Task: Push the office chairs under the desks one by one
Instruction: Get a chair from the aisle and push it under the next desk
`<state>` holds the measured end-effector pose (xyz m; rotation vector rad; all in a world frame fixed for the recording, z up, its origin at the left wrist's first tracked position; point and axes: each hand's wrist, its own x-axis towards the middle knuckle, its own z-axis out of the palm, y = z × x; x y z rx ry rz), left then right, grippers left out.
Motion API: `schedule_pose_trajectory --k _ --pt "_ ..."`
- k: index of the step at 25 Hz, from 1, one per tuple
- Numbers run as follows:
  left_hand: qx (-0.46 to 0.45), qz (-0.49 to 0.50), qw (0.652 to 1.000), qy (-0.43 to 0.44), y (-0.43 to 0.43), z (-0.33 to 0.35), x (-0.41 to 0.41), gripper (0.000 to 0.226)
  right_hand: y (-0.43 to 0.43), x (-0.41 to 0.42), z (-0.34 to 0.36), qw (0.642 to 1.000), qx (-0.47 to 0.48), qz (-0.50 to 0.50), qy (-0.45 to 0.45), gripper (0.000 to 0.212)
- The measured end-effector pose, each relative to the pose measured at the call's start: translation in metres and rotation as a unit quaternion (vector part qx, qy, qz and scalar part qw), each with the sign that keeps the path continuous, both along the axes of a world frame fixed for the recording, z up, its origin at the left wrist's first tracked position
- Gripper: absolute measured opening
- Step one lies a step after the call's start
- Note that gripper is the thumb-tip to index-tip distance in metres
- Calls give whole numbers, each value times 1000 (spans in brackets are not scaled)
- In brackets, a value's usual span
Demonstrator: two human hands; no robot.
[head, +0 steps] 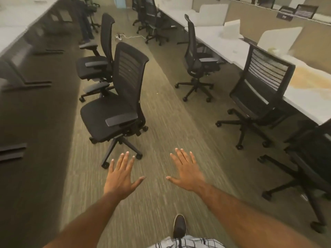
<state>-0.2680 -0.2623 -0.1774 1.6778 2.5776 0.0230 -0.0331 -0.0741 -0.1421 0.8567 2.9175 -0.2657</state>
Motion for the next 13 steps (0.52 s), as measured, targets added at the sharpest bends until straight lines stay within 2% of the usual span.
schedule_pose_trajectory --k 7,13 --pt "26 45 999 -13 153 28 -16 101 163 -25 20 1000 16 14 10 95" --pt "53 72 996 -28 265 46 -69 108 279 -86 23 999 6 20 38 95"
